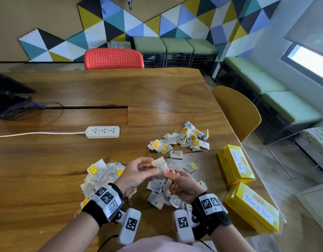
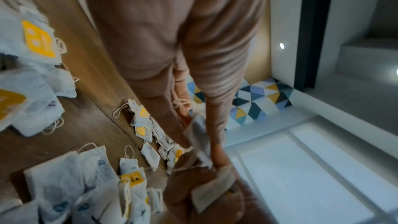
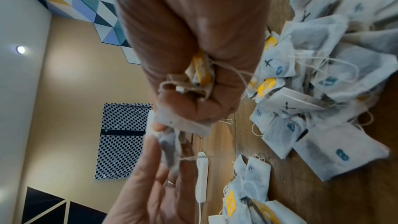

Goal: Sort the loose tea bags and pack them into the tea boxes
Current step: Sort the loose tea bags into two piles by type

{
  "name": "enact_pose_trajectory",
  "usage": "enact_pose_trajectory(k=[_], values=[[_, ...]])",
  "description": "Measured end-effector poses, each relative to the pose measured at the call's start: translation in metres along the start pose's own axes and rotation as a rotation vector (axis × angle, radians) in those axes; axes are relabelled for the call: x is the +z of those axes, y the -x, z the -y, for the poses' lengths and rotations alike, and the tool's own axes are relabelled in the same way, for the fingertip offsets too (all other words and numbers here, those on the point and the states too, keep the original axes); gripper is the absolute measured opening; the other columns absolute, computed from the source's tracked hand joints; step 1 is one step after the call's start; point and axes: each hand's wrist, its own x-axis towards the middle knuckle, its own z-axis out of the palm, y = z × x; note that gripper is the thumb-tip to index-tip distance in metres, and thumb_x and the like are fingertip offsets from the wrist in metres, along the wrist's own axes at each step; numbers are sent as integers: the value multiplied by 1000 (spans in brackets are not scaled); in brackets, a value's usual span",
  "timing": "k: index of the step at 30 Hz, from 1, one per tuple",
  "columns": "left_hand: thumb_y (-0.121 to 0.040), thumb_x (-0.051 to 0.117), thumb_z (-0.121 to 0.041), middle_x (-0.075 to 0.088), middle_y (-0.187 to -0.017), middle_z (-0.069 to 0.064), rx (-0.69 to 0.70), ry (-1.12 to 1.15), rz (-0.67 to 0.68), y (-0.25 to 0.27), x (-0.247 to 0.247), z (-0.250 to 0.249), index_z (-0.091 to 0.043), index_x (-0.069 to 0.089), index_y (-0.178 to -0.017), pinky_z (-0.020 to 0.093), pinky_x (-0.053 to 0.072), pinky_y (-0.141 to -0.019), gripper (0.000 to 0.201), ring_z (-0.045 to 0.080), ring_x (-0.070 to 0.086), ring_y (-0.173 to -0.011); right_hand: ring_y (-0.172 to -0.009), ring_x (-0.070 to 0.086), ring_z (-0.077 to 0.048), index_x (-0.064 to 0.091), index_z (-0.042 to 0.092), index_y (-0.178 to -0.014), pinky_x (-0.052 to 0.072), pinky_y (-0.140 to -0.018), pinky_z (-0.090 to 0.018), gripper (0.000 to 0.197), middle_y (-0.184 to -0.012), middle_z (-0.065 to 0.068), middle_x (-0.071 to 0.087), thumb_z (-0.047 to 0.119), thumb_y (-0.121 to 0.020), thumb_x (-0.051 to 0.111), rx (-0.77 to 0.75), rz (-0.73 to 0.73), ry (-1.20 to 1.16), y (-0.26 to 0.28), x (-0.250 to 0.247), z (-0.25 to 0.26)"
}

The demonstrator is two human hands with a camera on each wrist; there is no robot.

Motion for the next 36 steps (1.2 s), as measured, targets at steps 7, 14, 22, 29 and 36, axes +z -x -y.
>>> enact_pose_trajectory(k=[7,14,22,29,36], values=[[-65,85,-7,70,-101,4,36,-249,81,-6,-5,-1,-14,63,-107,28,58,-74,48,14,67,-97,-42,48,-6,55,9,-86,38,-33,-12,18,-63,-6,58,11,-76,69,52,18,-152,0,-4,-1],[-86,66,-7,71,-102,16,11,-112,-28,-8,-37,5,-8,67,-104,25,58,-73,18,14,69,-81,-44,46,-7,55,6,-86,38,-33,-11,15,-63,-9,55,13,-78,65,24,0,-236,9,-20,4],[-93,55,1,69,-106,15,-16,-178,45,-4,-28,6,-23,59,-114,42,59,-78,32,26,70,-94,-48,60,-14,57,3,-88,46,-36,-19,18,-76,-17,60,-3,-74,66,41,-7,-129,10,-20,2],[-88,67,-21,69,-102,10,-37,-200,138,2,-5,12,-8,63,-111,27,57,-63,26,16,69,-85,-55,60,-15,60,3,-102,49,-46,-22,33,-78,-13,68,-1,-74,77,-61,-85,284,0,-1,-5],[-88,66,-11,73,-96,4,89,-418,8,1,-36,12,-15,66,-102,25,57,-70,15,13,71,-83,-57,59,-15,63,4,-99,48,-47,-21,22,-83,-12,66,8,-81,74,-56,-106,217,-3,-7,-6]])
